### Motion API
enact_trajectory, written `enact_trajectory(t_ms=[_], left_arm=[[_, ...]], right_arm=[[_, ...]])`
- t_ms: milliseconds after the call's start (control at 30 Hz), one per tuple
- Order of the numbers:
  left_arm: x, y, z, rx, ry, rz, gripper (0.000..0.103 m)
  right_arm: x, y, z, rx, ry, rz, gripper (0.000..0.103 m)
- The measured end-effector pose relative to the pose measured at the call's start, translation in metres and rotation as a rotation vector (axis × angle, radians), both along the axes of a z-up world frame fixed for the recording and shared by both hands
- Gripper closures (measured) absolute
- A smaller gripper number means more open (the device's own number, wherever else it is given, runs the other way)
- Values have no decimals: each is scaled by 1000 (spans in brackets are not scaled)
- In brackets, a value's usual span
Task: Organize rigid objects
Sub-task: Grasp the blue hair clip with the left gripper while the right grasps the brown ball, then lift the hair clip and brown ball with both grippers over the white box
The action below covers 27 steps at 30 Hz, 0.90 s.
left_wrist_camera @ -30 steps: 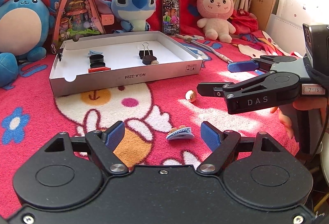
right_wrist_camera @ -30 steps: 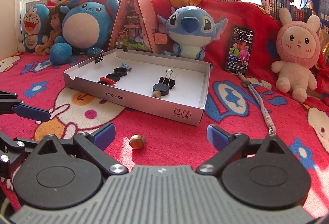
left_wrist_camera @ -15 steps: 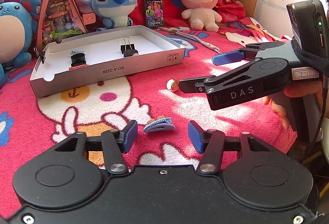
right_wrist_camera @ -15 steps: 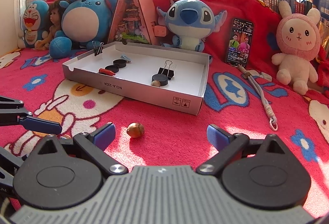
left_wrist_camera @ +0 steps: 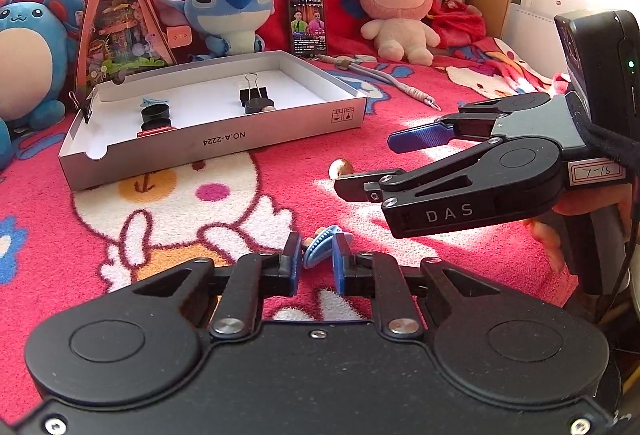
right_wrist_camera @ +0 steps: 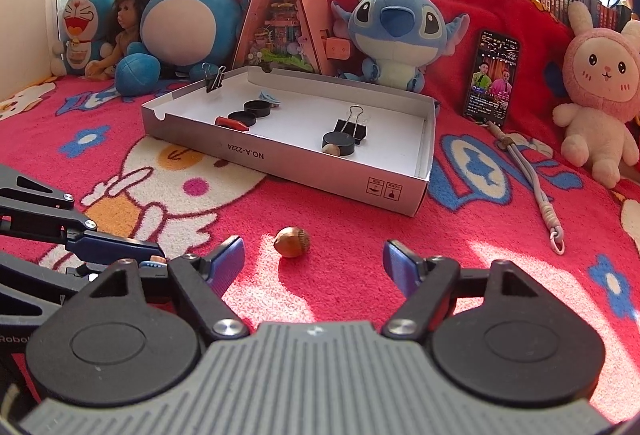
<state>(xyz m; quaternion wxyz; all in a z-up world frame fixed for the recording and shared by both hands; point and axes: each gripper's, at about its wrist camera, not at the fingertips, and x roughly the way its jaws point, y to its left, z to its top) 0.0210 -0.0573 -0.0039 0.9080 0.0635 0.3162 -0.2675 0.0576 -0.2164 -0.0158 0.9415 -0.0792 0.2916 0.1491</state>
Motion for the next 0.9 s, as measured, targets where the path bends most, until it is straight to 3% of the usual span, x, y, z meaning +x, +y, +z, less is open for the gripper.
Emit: enact_trajectory(t_ms=[300,367,533,633,833,900], left_arm=[[10,16,4,6,-4,63,87],[10,19,4,9,-1,74,87],[12,23,3,9,4,99,85],[9,24,6,-4,12,96,85],[-2,15,11,-41,20,69,63],[-5,8,10,-57,10,68,43]], right_arm=[[8,12,-3,-19,12,20,38],[10,13,-4,-20,19,19,45],[18,14,-7,1,39,12,73],[17,13,-7,17,35,9,77],[9,6,-5,17,17,-18,77],[6,2,-5,23,12,-38,77]])
